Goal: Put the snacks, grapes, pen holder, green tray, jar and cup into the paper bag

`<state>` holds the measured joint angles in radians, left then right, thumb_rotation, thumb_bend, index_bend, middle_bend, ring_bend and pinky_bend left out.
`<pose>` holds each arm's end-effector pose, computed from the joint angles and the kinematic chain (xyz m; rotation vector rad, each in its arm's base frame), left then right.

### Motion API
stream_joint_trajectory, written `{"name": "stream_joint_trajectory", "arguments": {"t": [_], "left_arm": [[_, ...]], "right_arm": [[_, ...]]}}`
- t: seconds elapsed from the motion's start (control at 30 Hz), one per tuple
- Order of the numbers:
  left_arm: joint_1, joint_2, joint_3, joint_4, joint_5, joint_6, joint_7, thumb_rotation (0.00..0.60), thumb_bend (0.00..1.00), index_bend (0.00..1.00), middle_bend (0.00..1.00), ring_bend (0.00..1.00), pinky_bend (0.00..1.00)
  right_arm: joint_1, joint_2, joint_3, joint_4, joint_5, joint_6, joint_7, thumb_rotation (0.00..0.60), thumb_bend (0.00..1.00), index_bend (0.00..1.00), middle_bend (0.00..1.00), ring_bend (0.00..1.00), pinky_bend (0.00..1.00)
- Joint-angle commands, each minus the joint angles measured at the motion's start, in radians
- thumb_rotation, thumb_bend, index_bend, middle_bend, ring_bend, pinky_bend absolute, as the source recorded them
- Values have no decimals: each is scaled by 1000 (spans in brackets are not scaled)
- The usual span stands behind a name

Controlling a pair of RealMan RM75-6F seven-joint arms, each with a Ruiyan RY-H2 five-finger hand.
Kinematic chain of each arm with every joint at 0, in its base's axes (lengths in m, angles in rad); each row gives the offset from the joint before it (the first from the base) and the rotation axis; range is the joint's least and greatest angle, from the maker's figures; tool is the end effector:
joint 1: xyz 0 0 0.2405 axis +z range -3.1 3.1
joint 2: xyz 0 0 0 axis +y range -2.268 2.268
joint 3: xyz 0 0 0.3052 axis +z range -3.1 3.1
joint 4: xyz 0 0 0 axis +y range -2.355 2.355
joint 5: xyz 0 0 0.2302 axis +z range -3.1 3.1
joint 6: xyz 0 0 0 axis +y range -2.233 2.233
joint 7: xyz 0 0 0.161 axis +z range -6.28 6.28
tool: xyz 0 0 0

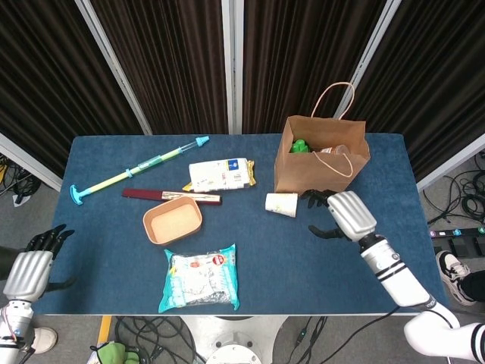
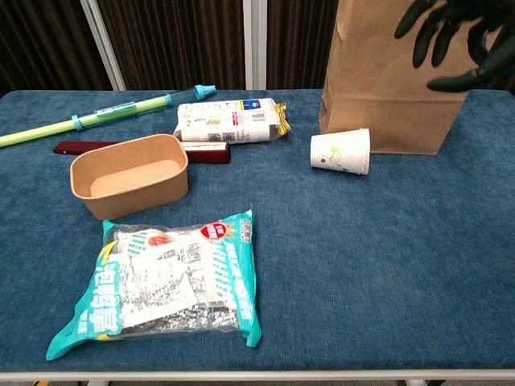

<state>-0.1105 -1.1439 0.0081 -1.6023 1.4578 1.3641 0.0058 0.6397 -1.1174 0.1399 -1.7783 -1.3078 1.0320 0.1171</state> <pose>-0.3767 0.1972 0.1296 -1.4578 -1.0444 -0.7956 -0.1966 -0.3655 0.0990 1.7734 -1.1376 1.1645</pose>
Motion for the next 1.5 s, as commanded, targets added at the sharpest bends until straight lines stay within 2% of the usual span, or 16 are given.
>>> {"name": "stream_joint_trajectory", "arguments": {"t": [0.03, 0.2, 0.4, 0.6, 0.8, 1.13, 1.5], "left_arm": [[1, -1, 1, 2, 0, -1, -2, 600, 42, 200, 175, 133, 145], [-1, -4, 3, 4, -1, -7, -3, 600, 41, 200, 175, 133, 145], [0, -6, 5, 4, -1, -9, -1, 600, 40, 200, 175, 133, 145], [1, -5, 6, 1, 0, -6, 3, 600, 42, 200, 175, 133, 145], [6, -6, 10, 3, -5, -7, -1, 600, 41, 200, 175, 133, 144], [2, -8, 8, 7, 1, -8, -1, 600, 40, 200, 175, 133, 145], [11, -6, 11, 6, -6, -5, -5, 600, 41, 200, 175, 133, 145]], "right_arm": [[20, -46, -7, 78, 155, -131, -32, 600, 148, 213, 376, 371, 667], [49, -111, -3, 171, 268, -238, -21, 600, 148, 138, 308, 276, 547], [75, -178, 19, 262, 324, -331, 35, 600, 148, 63, 254, 206, 468], [102, -230, 40, 328, 354, -416, 87, 600, 148, 29, 222, 167, 442], [93, -269, 45, 370, 372, -429, 118, 600, 148, 27, 219, 167, 440], [108, -361, 91, 466, 321, -459, 195, 600, 148, 26, 219, 167, 436], [175, -441, 82, 522, 220, -457, 117, 600, 148, 26, 217, 151, 410]]}}
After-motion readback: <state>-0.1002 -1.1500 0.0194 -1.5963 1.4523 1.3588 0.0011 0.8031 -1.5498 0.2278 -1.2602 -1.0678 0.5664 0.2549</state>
